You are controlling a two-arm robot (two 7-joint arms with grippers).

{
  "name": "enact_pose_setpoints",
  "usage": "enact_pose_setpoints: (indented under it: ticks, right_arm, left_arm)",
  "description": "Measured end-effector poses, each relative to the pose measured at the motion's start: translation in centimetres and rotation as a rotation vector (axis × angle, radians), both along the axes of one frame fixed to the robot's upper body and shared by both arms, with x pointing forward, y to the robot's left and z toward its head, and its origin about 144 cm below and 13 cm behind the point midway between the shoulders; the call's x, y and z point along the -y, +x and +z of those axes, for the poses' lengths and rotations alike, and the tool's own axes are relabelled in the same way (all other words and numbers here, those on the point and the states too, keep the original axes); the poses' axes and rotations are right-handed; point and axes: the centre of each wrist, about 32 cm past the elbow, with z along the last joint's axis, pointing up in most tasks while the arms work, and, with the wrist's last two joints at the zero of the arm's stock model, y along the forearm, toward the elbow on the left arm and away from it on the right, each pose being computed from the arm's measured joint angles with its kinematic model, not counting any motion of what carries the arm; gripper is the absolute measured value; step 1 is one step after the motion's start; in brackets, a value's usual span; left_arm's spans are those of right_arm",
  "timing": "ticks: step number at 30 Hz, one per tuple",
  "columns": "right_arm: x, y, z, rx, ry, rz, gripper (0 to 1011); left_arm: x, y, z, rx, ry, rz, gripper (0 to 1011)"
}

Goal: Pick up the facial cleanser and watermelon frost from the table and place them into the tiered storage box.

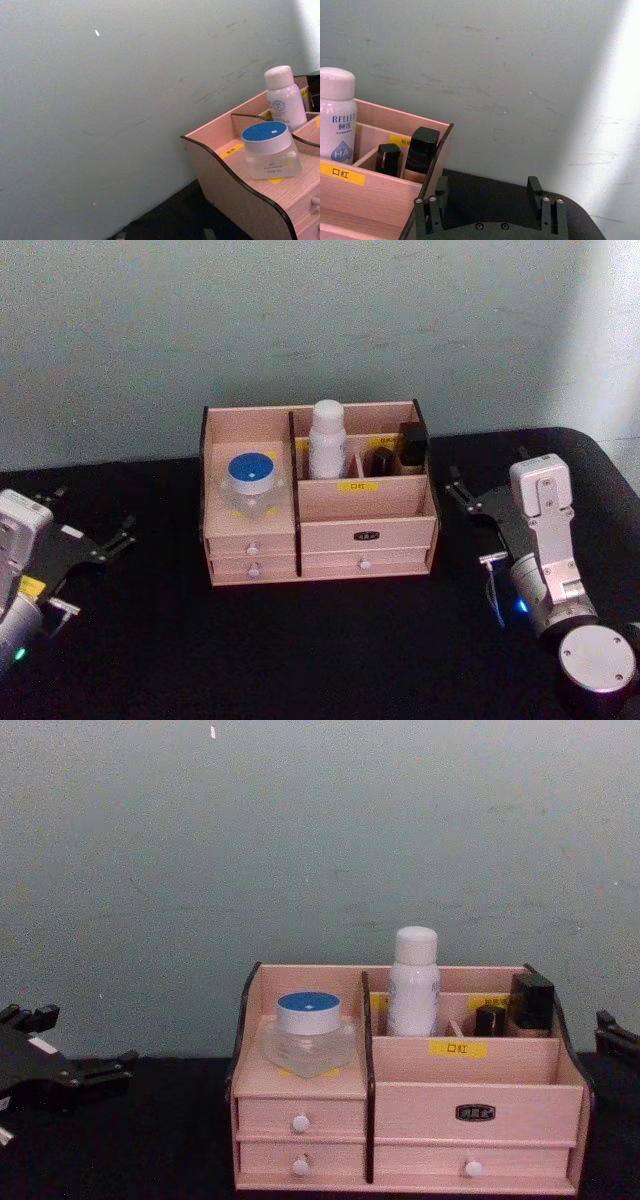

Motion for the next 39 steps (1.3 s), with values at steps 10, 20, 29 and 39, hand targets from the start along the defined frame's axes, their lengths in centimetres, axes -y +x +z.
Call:
enact_pose_setpoints:
  ticks: [10,20,29,39]
  right_arm:
    - [0.00,0.00,0.00,0.000,0.000,0.000,1002]
    - [0.00,0.00,0.00,0.000,0.000,0.000,1002]
    - [0.00,0.00,0.00,0.000,0.000,0.000,1002]
    - [0.00,0.00,0.00,0.000,0.000,0.000,1003]
  left_arm:
    - [0.00,0.00,0.00,0.000,0.000,0.000,1001]
    - [0.00,0.00,0.00,0.000,0.000,0.000,1001]
    - [0.00,0.00,0.00,0.000,0.000,0.000,1001]
    - [0.00,0.00,0.00,0.000,0.000,0.000,1001]
